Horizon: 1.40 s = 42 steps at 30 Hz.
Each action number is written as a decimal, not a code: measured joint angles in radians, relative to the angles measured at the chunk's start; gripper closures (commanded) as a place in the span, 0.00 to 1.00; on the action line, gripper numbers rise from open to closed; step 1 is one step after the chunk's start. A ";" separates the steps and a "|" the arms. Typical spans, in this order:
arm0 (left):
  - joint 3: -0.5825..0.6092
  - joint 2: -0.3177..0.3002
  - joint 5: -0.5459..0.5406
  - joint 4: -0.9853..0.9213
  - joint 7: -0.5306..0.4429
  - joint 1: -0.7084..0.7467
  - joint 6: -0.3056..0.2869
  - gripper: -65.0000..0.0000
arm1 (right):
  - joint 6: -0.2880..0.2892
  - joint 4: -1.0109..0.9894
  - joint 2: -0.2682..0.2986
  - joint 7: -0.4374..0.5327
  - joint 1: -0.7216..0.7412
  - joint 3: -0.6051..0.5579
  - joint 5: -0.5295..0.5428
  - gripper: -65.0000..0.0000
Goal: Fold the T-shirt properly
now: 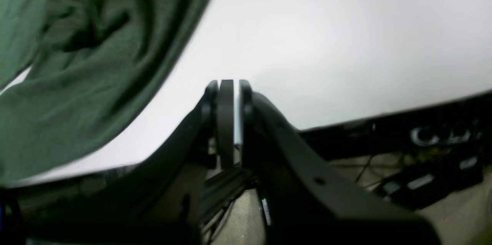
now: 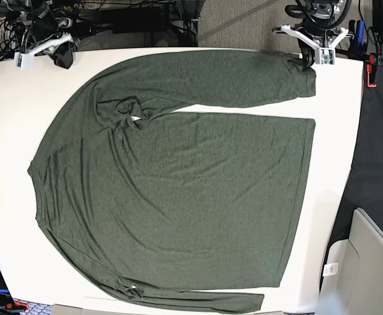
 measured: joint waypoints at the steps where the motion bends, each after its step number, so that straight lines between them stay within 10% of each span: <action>1: 0.000 0.000 -0.001 0.001 0.000 0.003 0.001 1.00 | 0.010 0.004 -0.001 -0.001 -0.005 0.005 0.000 0.98; 6: -0.001 -0.018 -0.052 0.001 -0.020 0.008 0.001 1.00 | 0.018 0.004 -0.001 -0.004 0.011 0.037 -0.005 0.96; 13: -0.001 -0.017 -0.052 0.001 -0.014 0.010 0.000 1.00 | -0.114 0.001 -0.002 -0.008 0.076 0.035 -0.005 0.58; 42: 0.002 -0.020 -0.052 0.001 -0.018 0.010 0.000 1.00 | -0.027 -0.301 -0.098 0.043 0.284 0.062 0.153 0.61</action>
